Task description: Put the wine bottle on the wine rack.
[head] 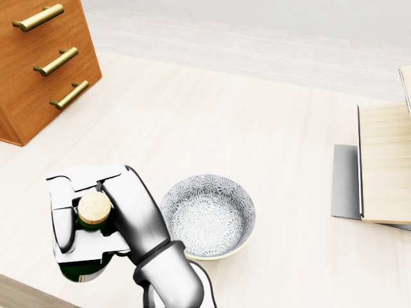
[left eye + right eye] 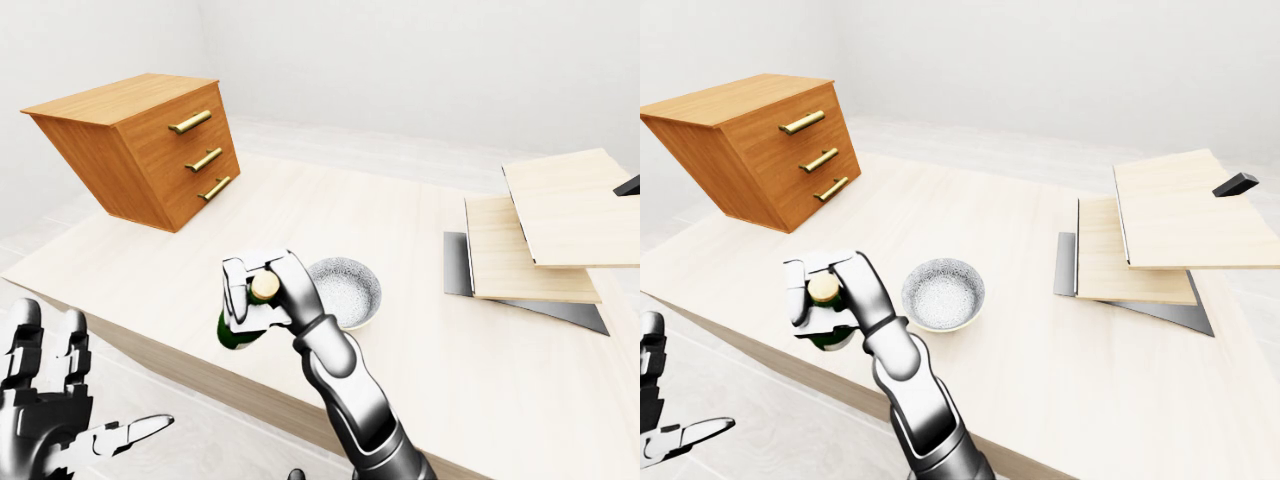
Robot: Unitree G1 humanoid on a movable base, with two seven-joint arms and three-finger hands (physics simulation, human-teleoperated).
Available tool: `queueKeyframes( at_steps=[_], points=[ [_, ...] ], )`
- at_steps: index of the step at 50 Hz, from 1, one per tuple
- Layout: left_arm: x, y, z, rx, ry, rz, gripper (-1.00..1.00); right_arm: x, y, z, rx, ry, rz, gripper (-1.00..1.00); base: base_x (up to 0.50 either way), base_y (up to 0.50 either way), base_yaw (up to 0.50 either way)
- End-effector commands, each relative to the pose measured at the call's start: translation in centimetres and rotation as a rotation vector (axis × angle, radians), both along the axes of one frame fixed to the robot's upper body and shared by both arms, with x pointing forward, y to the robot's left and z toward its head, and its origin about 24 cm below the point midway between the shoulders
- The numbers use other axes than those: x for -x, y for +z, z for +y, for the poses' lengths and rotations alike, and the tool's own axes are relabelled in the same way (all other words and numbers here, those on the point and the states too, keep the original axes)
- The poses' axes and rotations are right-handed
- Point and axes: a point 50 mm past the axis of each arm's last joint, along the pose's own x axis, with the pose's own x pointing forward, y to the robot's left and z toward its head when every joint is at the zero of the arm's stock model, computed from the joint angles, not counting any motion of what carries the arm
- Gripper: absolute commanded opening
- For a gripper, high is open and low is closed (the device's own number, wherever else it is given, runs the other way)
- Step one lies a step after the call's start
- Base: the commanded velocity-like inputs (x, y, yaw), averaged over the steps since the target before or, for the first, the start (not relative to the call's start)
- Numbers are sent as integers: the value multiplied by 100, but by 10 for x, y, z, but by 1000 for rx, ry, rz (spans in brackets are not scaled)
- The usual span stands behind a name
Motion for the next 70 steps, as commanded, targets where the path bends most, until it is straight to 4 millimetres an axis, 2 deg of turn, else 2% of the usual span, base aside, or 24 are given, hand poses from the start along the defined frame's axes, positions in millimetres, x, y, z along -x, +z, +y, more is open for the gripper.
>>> queueKeyframes(
  at_steps=[1,6,19,29,34,37,39,45,46,52,56,63,64,65,70],
  points=[
    [-1,-1,0,4,-2,5,100,0,28,-10,-49,-52,-111,-100,0,0,0],
    [-1,-2,0,5,-2,6,100,-6,48,-20,-88,-77,-184,-100,0,0,0],
    [-4,-4,-3,11,-8,14,100,-29,78,-47,-227,-127,-219,-100,0,0,0],
    [-4,-4,-3,10,-6,16,100,-51,106,-79,-390,-185,-227,-100,0,0,0],
    [-6,-7,-4,20,-12,27,100,-62,111,-95,-412,-219,-213,-100,0,0,0],
    [-7,-9,-4,23,-14,32,100,-65,111,-97,-403,-227,-210,-100,0,0,0],
    [-8,-9,-5,23,-18,34,100,-76,111,-111,-447,-268,-172,-100,0,0,0],
    [-9,-10,-6,27,-21,40,100,-92,111,-131,-502,-304,-104,-100,0,0,0],
    [-10,-10,-6,26,-21,39,100,-98,112,-142,-544,-334,-75,-100,0,0,0],
    [-10,-9,-8,25,-23,38,100,-114,113,-155,-574,-350,-2,-100,0,0,0],
    [-11,-11,-9,30,-27,43,100,-127,110,-173,-572,-433,56,-100,0,0,0],
    [-12,-12,-8,36,-27,47,100,-134,115,-186,-573,-449,75,-100,0,0,0],
    [-12,-13,-8,35,-31,53,100,-136,114,-190,-615,-447,100,-100,0,0,0],
    [-12,-14,-9,37,-36,55,100,-138,115,-193,-581,-482,98,-100,0,0,0],
    [-12,-14,-9,39,-36,54,100,-138,115,-193,-576,-464,98,-100,0,0,0]
  ],
)
